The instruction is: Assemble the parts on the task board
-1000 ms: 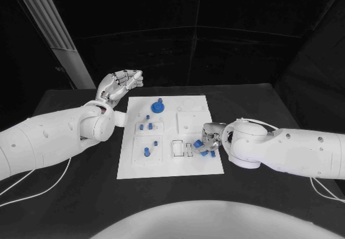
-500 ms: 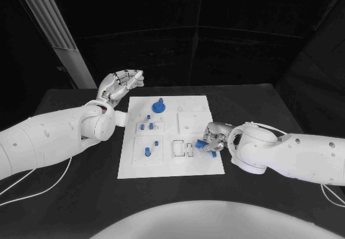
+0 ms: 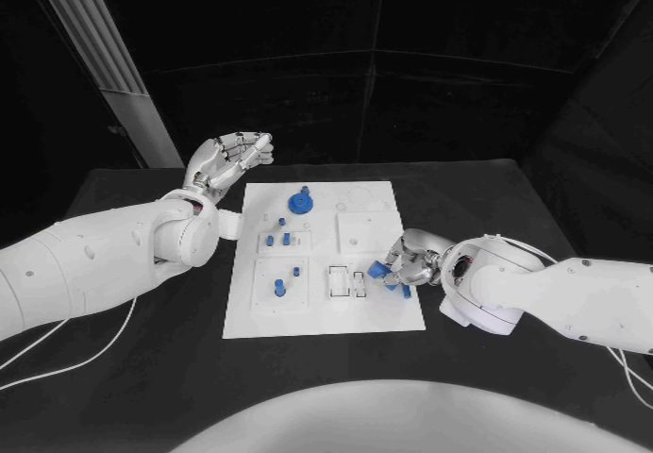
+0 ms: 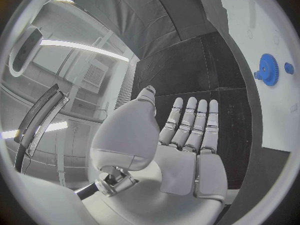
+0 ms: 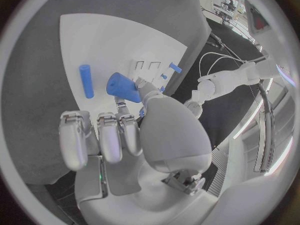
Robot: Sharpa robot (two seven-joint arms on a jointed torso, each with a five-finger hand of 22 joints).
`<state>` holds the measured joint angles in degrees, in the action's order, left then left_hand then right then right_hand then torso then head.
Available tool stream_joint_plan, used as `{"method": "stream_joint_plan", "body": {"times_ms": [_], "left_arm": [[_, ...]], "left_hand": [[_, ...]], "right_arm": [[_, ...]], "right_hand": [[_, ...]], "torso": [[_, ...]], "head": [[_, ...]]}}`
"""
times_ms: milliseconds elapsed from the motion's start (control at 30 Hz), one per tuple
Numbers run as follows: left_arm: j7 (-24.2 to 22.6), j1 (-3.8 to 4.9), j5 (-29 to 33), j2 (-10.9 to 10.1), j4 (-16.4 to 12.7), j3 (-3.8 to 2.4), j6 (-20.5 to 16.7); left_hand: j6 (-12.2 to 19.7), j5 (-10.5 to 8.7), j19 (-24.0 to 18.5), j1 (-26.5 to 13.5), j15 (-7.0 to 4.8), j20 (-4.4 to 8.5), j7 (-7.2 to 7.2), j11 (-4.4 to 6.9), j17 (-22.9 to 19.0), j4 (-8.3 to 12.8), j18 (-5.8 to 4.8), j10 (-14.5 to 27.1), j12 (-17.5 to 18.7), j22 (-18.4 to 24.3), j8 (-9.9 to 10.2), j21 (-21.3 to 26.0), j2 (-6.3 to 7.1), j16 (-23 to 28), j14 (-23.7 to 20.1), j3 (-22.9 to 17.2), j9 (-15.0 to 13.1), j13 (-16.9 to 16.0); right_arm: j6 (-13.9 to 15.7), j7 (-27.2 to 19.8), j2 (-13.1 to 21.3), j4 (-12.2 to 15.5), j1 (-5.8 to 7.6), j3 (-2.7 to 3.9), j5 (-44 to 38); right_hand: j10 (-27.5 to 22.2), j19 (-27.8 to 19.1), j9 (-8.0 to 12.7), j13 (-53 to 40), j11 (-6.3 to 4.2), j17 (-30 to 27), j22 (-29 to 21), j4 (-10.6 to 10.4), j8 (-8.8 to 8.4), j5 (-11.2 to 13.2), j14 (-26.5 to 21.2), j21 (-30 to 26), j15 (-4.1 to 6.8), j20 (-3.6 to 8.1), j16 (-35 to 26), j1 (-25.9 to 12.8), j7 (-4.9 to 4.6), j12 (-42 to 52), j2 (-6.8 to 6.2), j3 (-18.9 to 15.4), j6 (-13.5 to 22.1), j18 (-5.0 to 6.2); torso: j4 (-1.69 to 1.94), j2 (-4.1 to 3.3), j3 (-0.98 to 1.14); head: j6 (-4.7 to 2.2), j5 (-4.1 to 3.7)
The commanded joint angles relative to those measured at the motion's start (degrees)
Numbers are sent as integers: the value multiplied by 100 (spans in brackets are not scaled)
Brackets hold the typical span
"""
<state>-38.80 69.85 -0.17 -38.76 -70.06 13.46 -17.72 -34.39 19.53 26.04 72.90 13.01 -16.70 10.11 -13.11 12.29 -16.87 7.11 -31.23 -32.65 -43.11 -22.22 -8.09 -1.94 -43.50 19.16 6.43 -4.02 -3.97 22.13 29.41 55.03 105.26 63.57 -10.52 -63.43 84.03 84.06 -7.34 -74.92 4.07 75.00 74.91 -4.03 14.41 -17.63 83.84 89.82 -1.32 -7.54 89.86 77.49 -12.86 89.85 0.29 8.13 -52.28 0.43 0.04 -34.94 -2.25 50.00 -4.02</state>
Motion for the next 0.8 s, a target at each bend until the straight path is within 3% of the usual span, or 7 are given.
{"method": "stream_joint_plan", "body": {"times_ms": [33,200,367,800], "left_arm": [[-1040,8,3,11,14,-3,74],[-1036,7,3,24,27,-3,79],[-1029,5,3,36,41,-3,82],[-1021,-5,3,57,71,-3,94]], "left_hand": [[-2,36,26,-14,-5,9,509,-1,-7,12,-35,27,-22,7,-22,35,-57,-30,-32,38,-1,8],[-2,36,26,-14,-5,9,509,-1,-7,12,-35,27,-22,7,-22,35,-57,-30,-32,38,-1,8],[-2,37,26,-14,-5,9,509,0,-10,12,-35,27,-25,8,-23,36,-58,-33,-33,40,0,8],[-2,39,25,-13,-5,9,509,0,-15,12,-35,28,-29,8,-25,36,-60,-36,-34,42,0,8]], "right_arm": [[327,-587,12,29,45,9,1351],[400,-859,-22,-21,82,11,2196],[476,-986,-92,-111,101,12,2891],[394,-631,-409,-310,112,13,3302]], "right_hand": [[597,594,23,-1508,-21,1500,1509,-50,-52,51,616,18,43,46,14,-50,535,15,-27,0,-579,-43],[597,594,47,-1508,-19,1500,1509,-117,-122,105,616,18,41,46,14,-174,532,15,-47,-30,-630,-43],[597,594,71,-1508,-19,1500,1509,-329,-207,188,616,18,40,43,14,-485,533,15,-29,-136,-738,-43],[597,594,83,-1508,-44,1500,1509,-456,-277,310,616,18,63,58,14,-656,562,15,-14,-234,-869,-43]], "torso": [[-3,-2,0],[6,-2,-1],[5,-1,-2],[-1,6,1]], "head": [[0,-2],[0,-3],[0,12],[0,15]]}}
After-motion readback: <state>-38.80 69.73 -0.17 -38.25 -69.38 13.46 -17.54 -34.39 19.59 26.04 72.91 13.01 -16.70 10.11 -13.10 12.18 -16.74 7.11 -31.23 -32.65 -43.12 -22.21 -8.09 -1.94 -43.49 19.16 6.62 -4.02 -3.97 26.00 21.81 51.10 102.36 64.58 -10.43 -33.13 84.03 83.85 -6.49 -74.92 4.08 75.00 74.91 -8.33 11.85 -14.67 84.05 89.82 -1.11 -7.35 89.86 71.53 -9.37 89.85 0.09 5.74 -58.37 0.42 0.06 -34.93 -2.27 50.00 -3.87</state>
